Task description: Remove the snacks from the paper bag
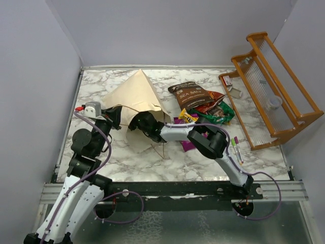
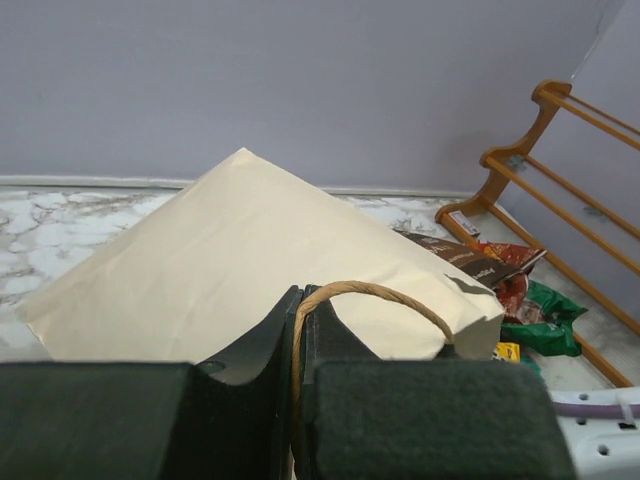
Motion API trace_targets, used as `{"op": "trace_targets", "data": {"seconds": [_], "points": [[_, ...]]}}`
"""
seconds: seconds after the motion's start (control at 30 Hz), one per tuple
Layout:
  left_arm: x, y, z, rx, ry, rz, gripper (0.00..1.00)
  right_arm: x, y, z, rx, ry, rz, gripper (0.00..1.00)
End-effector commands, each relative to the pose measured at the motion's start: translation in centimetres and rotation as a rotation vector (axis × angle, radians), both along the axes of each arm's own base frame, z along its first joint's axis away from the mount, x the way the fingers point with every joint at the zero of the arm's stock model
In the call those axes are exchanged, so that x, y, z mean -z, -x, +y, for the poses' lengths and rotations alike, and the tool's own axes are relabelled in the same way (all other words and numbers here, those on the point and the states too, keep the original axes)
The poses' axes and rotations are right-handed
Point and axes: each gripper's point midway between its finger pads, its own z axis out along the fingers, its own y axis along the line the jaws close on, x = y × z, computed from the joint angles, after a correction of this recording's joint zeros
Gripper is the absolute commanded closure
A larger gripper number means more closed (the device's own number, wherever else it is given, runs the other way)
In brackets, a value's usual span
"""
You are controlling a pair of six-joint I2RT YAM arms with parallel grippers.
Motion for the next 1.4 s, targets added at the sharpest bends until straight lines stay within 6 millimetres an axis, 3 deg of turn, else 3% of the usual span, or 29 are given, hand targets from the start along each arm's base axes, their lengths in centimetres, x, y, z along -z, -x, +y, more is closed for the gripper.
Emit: {"op": "trace_targets", "data": {"seconds": [0.0, 0.3, 0.5, 0.6, 0.77, 0.93, 1.07, 1.2, 1.37], "points": [[-2.3, -0.7, 0.6, -0.043, 0.031, -0.059, 1.00, -4.8, 1.9, -1.1, -0.022, -0.096, -0.026, 0.99], [-5.8, -1.6, -0.1, -0.027, 0.002, -0.133, 1.00, -4.1, 7.4, -3.1, -0.168, -0.081, 0.064, 0.99], [-8.3, -1.4, -1.9, 0.065, 0.009, -0.209, 1.00, -2.7, 9.4, -2.0, -0.188, -0.030, 0.064, 0.99], [-8.7, -1.5, -2.6, 0.103, 0.012, -0.224, 1.00, -3.3, 10.4, -1.4, -0.197, -0.016, 0.036, 0.99], [-7.0, -2.4, -3.2, 0.118, -0.039, -0.171, 1.00, -5.6, 11.7, -2.2, -0.212, -0.031, 0.001, 0.99], [-5.8, -0.5, -4.5, 0.223, -0.085, -0.208, 1.00, -6.4, 11.0, -3.4, -0.157, -0.010, -0.019, 0.99], [-4.5, -0.6, -3.2, 0.154, -0.101, -0.158, 1.00, -6.8, 11.2, -4.2, -0.161, 0.038, -0.025, 0.99], [-4.0, -1.3, -0.6, 0.009, -0.097, -0.102, 1.00, -7.7, 12.1, -5.8, -0.182, 0.066, -0.039, 0.99], [-3.8, -1.9, -0.7, 0.003, -0.106, -0.083, 1.00, -9.4, 13.7, -7.9, -0.215, 0.036, -0.054, 0.99]]}}
